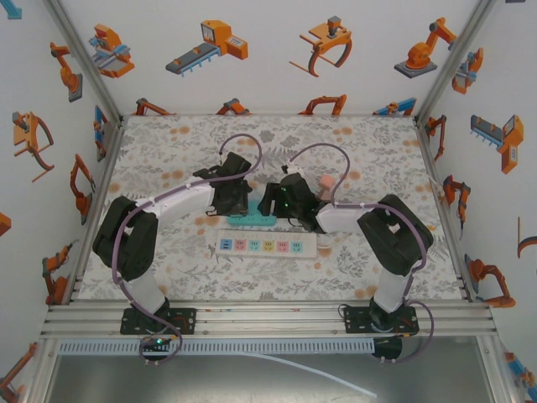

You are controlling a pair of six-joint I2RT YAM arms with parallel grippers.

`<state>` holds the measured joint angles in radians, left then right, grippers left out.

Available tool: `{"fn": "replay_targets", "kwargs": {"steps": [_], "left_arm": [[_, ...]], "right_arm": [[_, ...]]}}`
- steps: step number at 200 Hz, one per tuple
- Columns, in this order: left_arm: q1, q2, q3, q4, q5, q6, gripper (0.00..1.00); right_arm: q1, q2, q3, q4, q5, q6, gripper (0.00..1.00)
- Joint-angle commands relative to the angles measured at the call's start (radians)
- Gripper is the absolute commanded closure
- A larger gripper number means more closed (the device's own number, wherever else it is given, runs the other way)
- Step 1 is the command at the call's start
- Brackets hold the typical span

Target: Pull the plug off the socket

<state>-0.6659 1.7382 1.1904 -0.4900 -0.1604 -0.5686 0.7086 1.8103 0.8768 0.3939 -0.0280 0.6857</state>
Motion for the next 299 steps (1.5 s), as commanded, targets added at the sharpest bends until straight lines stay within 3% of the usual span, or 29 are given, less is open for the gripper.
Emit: {"fn": "replay_targets", "kwargs": {"steps": [1,11,16,26,31,46,82,101,150,175,198,215,243,299], "left_arm": [[0.007,-0.016,-0.018,0.078,0.056,-0.036,0.82],[0.008,-0.017,-0.022,0.085,0.06,-0.036,0.82],[0.009,-0.019,-0.025,0.089,0.064,-0.036,0.82],[0.01,-0.018,-0.03,0.097,0.084,-0.029,0.83],[0.01,-0.019,-0.032,0.101,0.102,-0.023,0.84],[0.011,-0.021,-0.031,0.114,0.139,-0.015,0.84],[0.037,-0.072,-0.021,0.138,0.189,-0.006,0.85],[0.066,-0.103,-0.012,0.134,0.214,0.017,0.85],[0.144,-0.163,-0.05,0.138,0.216,0.049,0.85],[0.144,-0.155,-0.05,0.127,0.249,0.057,0.85],[0.142,-0.144,-0.061,0.114,0.22,0.045,0.86],[0.142,-0.17,-0.072,0.119,0.171,0.05,0.86],[0.096,-0.195,-0.032,0.064,-0.068,0.148,0.86],[0.102,-0.213,0.024,0.02,0.008,0.112,0.86]], "right_arm": [[0.006,0.079,-0.05,-0.061,-0.117,0.01,0.31],[0.002,0.106,-0.053,-0.04,-0.131,0.029,0.29],[0.0,0.117,-0.056,-0.019,-0.148,0.035,0.17],[0.0,0.14,-0.059,0.02,-0.178,0.047,0.03],[0.0,0.151,-0.057,0.03,-0.187,0.052,0.01],[0.003,0.175,-0.035,0.002,-0.183,0.045,0.01],[0.041,0.202,0.039,-0.229,-0.016,-0.055,0.07],[0.042,0.193,0.007,-0.231,0.025,-0.047,0.17],[0.042,0.15,-0.078,-0.083,-0.106,0.008,0.19],[0.055,0.145,-0.025,-0.218,-0.075,-0.03,0.18],[0.096,0.184,0.062,-0.417,0.058,-0.146,0.19],[0.12,0.222,0.081,-0.471,0.107,-0.191,0.19],[0.142,0.252,0.055,-0.486,0.165,-0.203,0.19],[0.142,0.155,0.002,-0.387,0.144,-0.18,0.16]]}}
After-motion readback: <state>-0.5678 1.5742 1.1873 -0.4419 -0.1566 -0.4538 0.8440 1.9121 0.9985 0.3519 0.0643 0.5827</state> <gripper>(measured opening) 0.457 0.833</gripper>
